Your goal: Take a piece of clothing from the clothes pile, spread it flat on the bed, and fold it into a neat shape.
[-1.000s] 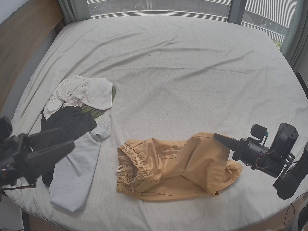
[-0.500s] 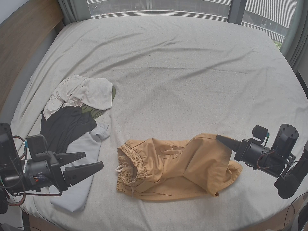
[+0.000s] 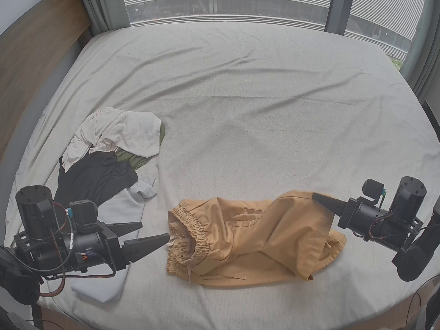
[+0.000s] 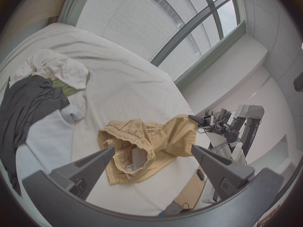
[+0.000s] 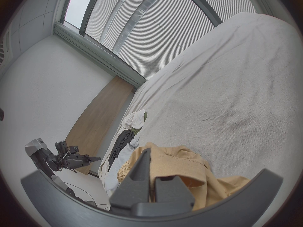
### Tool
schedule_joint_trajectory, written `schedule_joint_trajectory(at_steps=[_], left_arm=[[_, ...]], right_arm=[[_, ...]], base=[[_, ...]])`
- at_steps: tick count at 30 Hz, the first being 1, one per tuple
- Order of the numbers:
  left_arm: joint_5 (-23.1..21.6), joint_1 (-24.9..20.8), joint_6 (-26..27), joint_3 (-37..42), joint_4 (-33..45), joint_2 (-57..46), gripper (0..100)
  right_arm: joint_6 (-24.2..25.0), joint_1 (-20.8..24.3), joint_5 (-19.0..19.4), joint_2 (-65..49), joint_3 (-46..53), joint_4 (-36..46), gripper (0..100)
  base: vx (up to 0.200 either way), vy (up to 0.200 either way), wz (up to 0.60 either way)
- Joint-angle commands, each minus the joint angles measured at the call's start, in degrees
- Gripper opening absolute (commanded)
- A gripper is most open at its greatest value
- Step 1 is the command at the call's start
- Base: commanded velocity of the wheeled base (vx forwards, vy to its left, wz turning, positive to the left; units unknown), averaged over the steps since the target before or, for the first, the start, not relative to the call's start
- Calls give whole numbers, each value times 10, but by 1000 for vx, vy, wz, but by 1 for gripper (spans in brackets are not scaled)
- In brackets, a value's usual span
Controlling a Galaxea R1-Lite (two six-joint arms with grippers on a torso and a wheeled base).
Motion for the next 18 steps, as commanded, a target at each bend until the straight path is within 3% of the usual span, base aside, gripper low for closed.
schedule_joint_trajectory(at_steps=[1, 10, 18], left_arm=[[0, -13, -2, 9, -2, 36, 100], [0, -44, -3, 15, -56, 108, 100], [3, -78, 0, 33, -206, 229, 100]], right_arm=[[0, -1, 1, 6, 0, 0, 0], [1, -2, 1, 4, 0, 0, 0], [2, -15, 3, 2, -2, 0, 0]], base=[[0, 0, 0], [0, 0, 0], [0, 0, 0]])
